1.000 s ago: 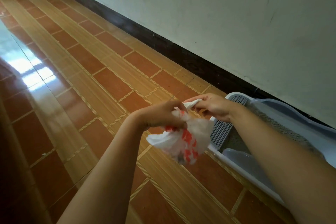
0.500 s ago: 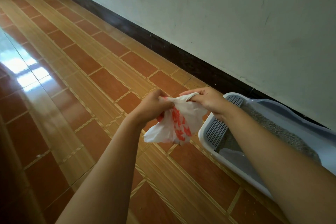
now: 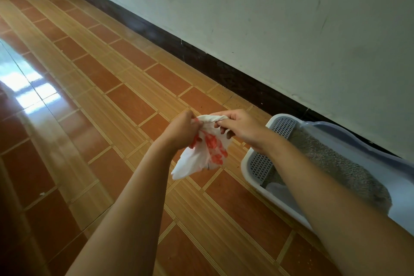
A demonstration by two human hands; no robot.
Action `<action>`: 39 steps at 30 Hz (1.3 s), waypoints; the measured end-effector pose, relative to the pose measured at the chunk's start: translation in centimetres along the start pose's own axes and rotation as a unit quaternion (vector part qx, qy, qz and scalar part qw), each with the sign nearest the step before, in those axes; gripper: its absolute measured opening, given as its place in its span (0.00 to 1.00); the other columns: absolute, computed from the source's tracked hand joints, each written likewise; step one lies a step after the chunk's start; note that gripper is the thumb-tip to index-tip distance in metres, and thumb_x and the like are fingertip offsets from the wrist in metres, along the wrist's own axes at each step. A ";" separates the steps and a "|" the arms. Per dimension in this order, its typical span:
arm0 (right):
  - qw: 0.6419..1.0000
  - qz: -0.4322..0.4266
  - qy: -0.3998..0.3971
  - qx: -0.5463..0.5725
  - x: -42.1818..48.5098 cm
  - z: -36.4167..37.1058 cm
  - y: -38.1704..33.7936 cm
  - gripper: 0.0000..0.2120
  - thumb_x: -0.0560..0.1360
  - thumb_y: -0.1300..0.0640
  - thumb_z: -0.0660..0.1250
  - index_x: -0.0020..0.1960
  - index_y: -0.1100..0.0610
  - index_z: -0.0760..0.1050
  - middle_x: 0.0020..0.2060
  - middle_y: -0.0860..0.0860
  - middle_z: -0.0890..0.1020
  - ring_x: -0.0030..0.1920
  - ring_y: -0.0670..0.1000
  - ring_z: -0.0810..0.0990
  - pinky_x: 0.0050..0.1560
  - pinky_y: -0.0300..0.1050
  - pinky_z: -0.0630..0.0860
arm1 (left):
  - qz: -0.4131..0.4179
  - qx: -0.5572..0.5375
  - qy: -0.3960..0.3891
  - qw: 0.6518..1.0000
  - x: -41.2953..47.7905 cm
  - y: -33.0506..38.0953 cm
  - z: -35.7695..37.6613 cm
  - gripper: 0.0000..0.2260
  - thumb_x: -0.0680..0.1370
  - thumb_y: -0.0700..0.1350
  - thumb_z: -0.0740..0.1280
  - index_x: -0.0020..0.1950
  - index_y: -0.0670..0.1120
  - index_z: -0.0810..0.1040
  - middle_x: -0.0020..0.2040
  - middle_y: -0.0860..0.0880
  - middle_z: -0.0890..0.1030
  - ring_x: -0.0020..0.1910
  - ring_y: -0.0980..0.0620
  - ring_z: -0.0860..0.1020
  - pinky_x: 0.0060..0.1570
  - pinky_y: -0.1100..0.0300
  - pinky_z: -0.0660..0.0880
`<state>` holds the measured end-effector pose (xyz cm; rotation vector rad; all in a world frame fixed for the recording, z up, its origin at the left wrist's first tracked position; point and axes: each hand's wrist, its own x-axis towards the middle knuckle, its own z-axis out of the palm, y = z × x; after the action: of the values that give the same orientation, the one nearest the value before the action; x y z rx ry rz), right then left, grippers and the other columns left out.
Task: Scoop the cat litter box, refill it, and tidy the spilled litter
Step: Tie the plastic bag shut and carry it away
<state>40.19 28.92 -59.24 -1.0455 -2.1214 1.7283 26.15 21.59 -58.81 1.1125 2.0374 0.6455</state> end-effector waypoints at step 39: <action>0.979 -0.108 0.117 -0.130 -1.2 0.7 1.6 0.23 0.72 0.59 0.69 0.65 0.47 0.68 0.66 0.48 0.68 0.66 0.51 0.68 0.63 0.55 0.73 | -0.029 -0.288 -0.071 0.955 -0.4 -0.7 -0.2 0.17 0.72 0.30 0.68 0.59 0.39 0.70 0.51 0.39 0.77 0.41 0.48 0.79 0.37 0.60 0.81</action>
<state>41.29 27.68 -60.63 -0.9820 -2.2495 1.1918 25.79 20.90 -59.11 0.7252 1.5968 1.0160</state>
